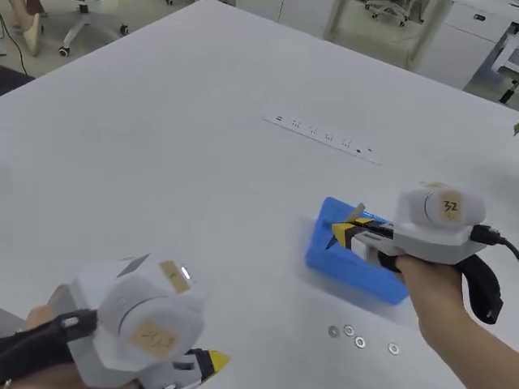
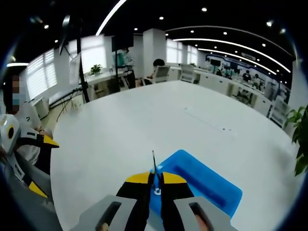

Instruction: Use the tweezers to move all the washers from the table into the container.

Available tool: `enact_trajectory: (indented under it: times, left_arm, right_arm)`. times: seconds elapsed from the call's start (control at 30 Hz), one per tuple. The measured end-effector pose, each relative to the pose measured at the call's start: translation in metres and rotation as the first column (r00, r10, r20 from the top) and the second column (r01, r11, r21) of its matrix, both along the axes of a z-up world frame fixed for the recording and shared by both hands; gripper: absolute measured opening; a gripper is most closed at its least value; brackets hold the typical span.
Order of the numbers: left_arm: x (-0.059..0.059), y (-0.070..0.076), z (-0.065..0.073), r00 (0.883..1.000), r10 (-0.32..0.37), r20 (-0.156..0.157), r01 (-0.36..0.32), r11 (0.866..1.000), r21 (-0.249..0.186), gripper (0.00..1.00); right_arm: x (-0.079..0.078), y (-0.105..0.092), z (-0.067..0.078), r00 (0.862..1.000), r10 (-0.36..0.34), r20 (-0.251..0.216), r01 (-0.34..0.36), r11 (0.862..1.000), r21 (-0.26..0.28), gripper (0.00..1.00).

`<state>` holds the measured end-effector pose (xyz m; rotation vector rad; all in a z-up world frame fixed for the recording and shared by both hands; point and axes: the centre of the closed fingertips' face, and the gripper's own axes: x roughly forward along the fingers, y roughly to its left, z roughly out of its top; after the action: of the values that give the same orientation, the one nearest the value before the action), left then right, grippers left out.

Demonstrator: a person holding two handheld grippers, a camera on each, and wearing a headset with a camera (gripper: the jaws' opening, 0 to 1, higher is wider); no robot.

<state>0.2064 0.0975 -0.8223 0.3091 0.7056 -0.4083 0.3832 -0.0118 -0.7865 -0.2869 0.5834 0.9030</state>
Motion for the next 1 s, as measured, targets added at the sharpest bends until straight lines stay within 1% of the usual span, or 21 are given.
enact_trajectory:
  times: [0.3, 0.5, 0.67, 0.73, 0.87, 1.0]
  left_arm:
    - [0.0, 0.0, 0.002, 1.0, 0.0, 0.01, 0.0, 1.0, 0.005, 0.83]
    - [0.0, -0.001, 0.003, 1.0, -0.005, 0.012, 0.005, 1.0, -0.001, 0.83]
    - [-0.001, -0.001, 0.002, 1.0, -0.008, 0.01, 0.008, 1.0, 0.003, 0.83]
    - [-0.001, -0.002, 0.002, 1.0, -0.011, 0.008, 0.011, 1.0, 0.005, 0.83]
    - [-0.001, -0.003, 0.003, 1.0, -0.019, 0.013, 0.019, 1.0, 0.006, 0.83]
    - [-0.001, -0.002, 0.002, 1.0, -0.02, 0.012, 0.02, 1.0, 0.017, 0.83]
  right_arm:
    - [-0.012, -0.011, 0.026, 0.999, -0.009, 0.043, 0.007, 0.999, 0.047, 0.03]
    - [-0.023, -0.015, 0.036, 0.998, -0.01, 0.055, 0.006, 0.998, 0.068, 0.03]
    - [-0.034, -0.021, 0.037, 0.998, -0.013, 0.06, 0.008, 0.998, 0.07, 0.03]
    - [-0.038, -0.025, 0.038, 0.997, -0.016, 0.071, 0.011, 0.997, 0.071, 0.03]
    - [-0.046, -0.032, 0.035, 0.998, -0.028, 0.058, 0.024, 0.997, 0.078, 0.03]
    - [-0.053, -0.039, 0.03, 0.998, -0.049, 0.034, 0.045, 0.995, 0.091, 0.03]
